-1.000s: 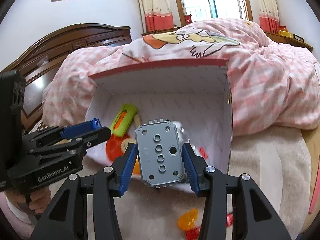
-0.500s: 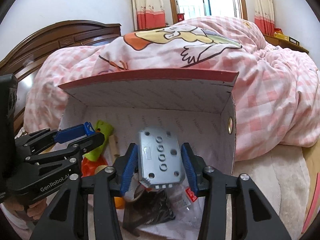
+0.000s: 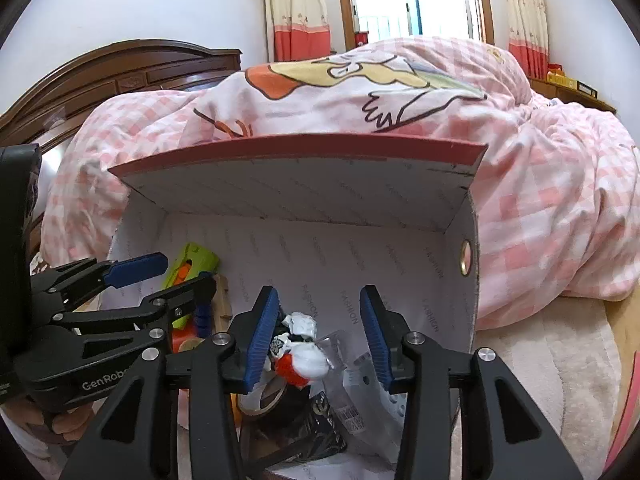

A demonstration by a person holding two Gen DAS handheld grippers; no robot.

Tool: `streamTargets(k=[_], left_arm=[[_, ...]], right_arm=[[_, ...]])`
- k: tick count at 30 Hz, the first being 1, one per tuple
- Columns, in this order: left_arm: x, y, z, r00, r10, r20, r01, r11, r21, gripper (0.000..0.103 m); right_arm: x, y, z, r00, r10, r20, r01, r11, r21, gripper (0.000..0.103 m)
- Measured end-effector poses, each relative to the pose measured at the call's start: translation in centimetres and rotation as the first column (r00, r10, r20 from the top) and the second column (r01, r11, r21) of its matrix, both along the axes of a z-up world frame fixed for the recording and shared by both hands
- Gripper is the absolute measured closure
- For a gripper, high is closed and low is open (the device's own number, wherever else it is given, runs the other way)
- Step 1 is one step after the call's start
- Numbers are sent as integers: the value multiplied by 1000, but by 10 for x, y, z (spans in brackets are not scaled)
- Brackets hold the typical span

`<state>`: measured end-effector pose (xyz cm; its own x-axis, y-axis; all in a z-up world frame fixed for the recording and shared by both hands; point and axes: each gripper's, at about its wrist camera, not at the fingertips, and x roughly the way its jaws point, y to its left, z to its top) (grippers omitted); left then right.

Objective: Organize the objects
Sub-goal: 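Open the left gripper to drop the stick while the right drops the plate into the box, then withdraw both grippers from the box toward the remaining toys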

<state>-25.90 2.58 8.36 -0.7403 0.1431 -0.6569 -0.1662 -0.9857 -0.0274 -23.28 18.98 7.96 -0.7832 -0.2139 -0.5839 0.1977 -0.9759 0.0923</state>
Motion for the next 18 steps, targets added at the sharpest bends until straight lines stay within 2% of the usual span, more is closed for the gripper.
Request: streamTargets(k=[7,18], left_arm=[[13,-3,5,1000,4,-10,-4,1000,5,42],[44,-6,11,1000,-9,-5,9,1000,29,42]], right_arm=[[15,-1,10,1000,19,-24,-20,1000,-24,56],[55,2,11,999,39,-2,-39,996,-84,54]])
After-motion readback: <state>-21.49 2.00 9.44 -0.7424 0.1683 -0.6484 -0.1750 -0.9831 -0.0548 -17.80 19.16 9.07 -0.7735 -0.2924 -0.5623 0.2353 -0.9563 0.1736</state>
